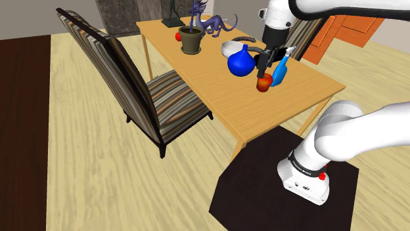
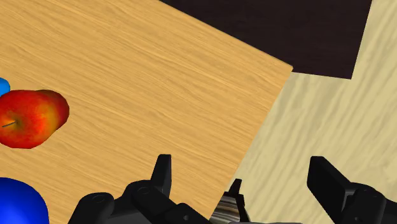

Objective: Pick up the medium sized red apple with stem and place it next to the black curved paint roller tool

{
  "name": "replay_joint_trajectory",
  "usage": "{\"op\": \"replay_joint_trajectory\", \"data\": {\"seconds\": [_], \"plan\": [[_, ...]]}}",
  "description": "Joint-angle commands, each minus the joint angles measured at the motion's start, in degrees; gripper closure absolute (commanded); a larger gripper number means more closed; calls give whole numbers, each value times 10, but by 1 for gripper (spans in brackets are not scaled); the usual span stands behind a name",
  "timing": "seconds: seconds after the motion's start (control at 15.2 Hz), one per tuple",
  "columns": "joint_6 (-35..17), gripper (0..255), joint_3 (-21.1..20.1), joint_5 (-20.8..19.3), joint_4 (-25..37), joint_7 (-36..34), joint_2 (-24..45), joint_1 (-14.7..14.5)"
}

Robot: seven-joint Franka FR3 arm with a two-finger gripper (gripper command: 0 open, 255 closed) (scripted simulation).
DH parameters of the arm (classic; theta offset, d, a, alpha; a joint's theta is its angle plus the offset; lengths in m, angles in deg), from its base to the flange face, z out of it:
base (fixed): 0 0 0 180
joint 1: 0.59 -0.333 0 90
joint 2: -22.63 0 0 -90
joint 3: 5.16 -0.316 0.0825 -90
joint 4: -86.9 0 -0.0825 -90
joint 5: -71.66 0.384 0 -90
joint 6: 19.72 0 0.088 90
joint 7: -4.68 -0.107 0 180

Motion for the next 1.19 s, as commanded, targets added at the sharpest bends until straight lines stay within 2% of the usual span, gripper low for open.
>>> {"op": "replay_joint_trajectory", "data": {"seconds": [0.0,0.59,1.12], "plan": [[0,0,0,0,0,0,0,0],[-96,0,78,-40,22,20,138,55],[-166,0,144,-47,78,41,279,93]]}}
